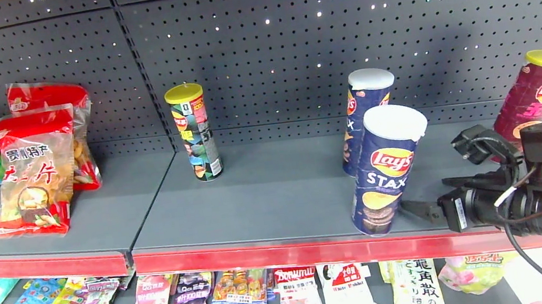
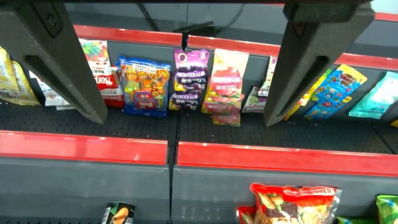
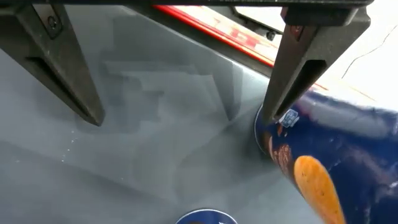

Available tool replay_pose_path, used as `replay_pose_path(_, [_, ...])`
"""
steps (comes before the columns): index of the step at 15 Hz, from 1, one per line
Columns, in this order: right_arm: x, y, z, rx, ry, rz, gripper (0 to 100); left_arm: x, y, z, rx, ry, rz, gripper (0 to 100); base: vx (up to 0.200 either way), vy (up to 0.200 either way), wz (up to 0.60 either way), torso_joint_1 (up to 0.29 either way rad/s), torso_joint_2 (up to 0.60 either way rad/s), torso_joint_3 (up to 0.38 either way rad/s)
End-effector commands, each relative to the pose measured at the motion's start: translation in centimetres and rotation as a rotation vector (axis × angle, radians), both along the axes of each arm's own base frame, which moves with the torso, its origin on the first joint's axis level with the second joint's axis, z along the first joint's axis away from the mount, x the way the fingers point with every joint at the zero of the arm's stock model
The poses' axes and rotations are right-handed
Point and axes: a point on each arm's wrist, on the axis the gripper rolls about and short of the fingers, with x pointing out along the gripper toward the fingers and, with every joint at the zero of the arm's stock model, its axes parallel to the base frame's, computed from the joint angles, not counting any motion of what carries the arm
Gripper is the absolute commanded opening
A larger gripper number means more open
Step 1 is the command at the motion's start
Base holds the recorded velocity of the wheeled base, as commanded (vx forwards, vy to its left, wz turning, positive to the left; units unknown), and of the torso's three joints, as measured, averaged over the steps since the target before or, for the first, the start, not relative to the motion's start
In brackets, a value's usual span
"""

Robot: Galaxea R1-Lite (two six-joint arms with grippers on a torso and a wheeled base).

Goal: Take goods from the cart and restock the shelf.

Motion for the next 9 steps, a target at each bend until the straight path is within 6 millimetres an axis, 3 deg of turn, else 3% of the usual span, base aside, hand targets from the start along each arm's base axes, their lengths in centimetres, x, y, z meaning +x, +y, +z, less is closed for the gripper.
replay_pose_path(1, [0.23, 0.13, -0.27, -0.003, 0.011, 0.003, 100, 0.01, 0.0, 0.0, 0.0, 0.002, 0.0, 100, 0.0, 0.0, 0.0, 0.0, 0.0, 0.0])
replay_pose_path(9, [0.9, 0.44, 0.07, 0.0, -0.005, 0.008, 100, 0.01, 0.0, 0.0, 0.0, 0.002, 0.0, 100, 0.0, 0.0, 0.0, 0.0, 0.0, 0.0])
